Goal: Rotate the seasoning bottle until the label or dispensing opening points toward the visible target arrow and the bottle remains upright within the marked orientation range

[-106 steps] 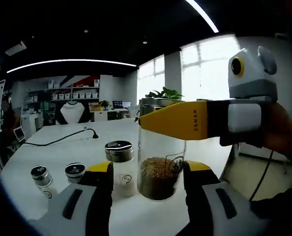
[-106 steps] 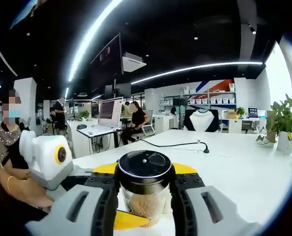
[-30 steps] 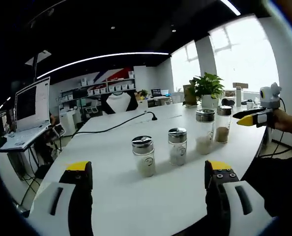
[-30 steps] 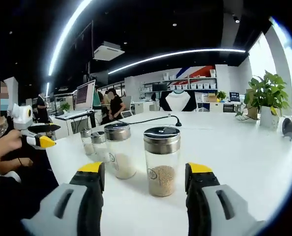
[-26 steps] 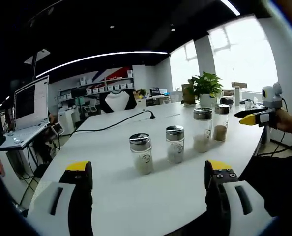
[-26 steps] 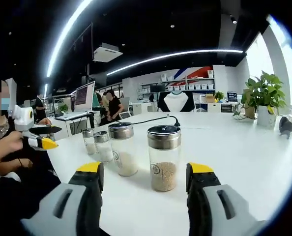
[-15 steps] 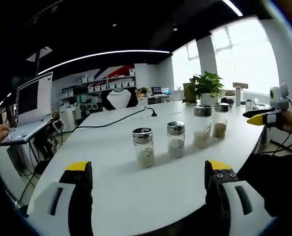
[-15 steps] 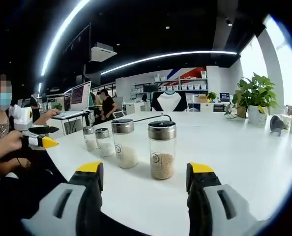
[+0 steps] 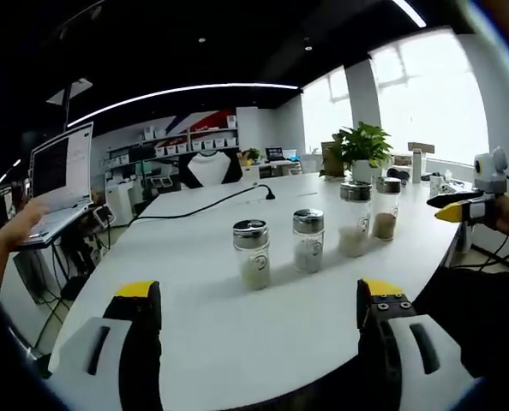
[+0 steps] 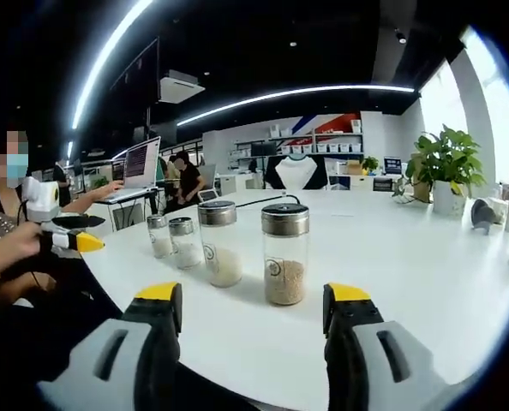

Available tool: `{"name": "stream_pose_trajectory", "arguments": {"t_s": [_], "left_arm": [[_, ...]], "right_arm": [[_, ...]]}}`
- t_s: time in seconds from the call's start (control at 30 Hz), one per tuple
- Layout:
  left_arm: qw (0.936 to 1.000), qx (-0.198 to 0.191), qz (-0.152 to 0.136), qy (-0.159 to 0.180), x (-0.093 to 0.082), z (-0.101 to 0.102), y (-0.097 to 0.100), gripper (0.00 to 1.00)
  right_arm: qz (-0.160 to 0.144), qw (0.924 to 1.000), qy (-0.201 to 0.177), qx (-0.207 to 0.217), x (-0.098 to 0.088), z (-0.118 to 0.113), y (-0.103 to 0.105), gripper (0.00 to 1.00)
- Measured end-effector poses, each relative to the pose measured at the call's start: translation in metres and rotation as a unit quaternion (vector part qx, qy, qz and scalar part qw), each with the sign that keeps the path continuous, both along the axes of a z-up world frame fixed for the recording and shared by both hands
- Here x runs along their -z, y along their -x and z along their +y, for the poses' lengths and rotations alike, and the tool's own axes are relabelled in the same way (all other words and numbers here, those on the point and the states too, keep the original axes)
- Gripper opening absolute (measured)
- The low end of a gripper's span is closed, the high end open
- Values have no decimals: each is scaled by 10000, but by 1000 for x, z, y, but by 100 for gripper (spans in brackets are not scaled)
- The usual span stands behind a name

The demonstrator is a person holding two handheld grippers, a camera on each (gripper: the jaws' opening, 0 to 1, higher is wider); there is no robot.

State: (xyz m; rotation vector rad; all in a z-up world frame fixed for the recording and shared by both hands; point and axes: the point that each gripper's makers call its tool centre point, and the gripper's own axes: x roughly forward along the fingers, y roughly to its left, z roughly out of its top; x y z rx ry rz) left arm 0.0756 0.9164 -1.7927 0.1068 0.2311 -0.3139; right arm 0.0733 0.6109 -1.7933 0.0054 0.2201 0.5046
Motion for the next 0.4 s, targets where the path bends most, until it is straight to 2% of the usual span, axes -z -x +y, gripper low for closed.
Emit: {"name": "stream_pose_trajectory", "arguments": {"t_s": [0.1,0.2,0.4], "left_arm": [[10000,16,76,-6,3,-1,0,100],[9999,44,114,-29,5,-3,0,100],[9999,40,99,-39,4,-2,0,100]], "right_arm": [[26,10000,8,10,2,-3,2,66],[-9,10000,15,13,1,-6,3,60],[92,9999,-10,54,6,-7,4,61]]}}
